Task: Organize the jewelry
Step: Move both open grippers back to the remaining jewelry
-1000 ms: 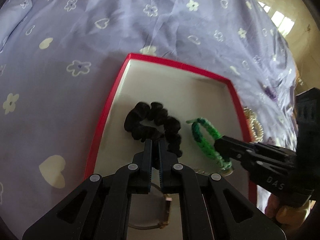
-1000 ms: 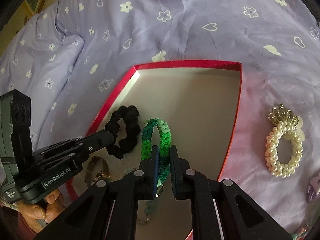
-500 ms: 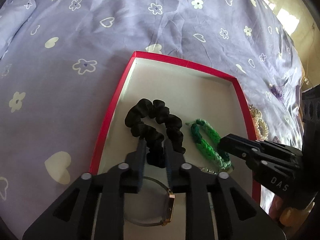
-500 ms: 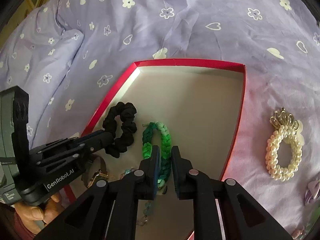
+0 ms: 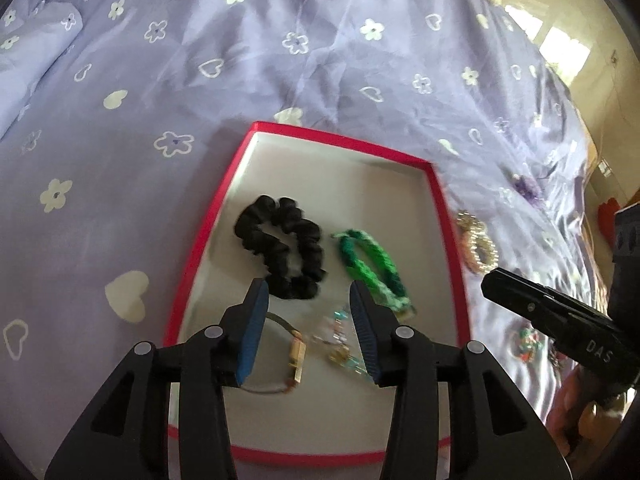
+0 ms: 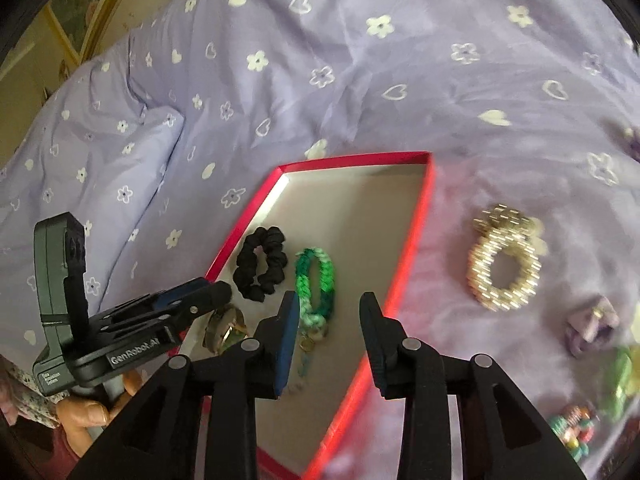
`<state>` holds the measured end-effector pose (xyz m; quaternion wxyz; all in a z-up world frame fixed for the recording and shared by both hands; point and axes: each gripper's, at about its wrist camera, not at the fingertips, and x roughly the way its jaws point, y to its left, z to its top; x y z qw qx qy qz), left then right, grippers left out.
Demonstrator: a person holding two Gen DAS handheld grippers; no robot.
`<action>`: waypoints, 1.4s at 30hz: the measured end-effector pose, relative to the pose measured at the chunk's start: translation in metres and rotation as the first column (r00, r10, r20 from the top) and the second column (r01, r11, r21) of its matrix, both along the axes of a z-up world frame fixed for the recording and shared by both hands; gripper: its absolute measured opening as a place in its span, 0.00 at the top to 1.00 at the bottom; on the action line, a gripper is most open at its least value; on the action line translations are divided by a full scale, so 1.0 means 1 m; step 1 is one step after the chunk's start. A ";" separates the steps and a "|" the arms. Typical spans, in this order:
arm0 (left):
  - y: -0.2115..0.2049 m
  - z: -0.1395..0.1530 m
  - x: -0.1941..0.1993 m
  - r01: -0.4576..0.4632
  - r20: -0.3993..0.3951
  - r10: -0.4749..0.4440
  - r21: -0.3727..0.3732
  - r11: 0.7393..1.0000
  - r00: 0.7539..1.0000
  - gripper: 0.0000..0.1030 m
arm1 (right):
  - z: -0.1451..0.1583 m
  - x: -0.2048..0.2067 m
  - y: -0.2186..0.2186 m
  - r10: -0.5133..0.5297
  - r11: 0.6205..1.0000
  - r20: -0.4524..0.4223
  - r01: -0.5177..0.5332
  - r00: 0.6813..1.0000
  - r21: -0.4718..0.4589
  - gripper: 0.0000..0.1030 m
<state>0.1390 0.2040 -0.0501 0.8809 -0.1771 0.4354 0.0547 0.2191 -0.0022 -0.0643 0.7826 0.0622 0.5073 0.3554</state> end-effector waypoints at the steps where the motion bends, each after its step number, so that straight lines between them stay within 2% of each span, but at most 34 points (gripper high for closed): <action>1: -0.004 0.003 -0.002 0.005 0.006 -0.005 0.000 1.000 1.000 0.58 | 0.001 -0.002 -0.008 -0.012 1.000 -0.001 0.012 1.000 0.002 0.67; 13: -0.045 0.022 -0.022 0.054 0.040 -0.054 -0.011 0.998 0.998 0.54 | 0.014 -0.022 -0.095 -0.137 0.991 0.021 0.137 0.990 0.008 0.65; 25: -0.095 0.031 -0.027 0.139 0.039 -0.138 -0.001 0.990 0.990 0.52 | 0.014 -0.036 -0.177 -0.277 0.961 0.022 0.276 0.961 0.009 0.64; 35: -0.148 0.033 -0.015 0.243 0.031 -0.243 0.008 0.970 0.970 0.52 | 0.003 -0.036 -0.232 -0.376 0.926 0.008 0.376 0.926 0.006 0.65; 42: -0.182 0.028 0.010 0.311 0.009 -0.311 0.025 0.950 0.950 0.52 | -0.006 -0.023 -0.247 -0.406 0.914 -0.005 0.406 0.914 0.009 0.65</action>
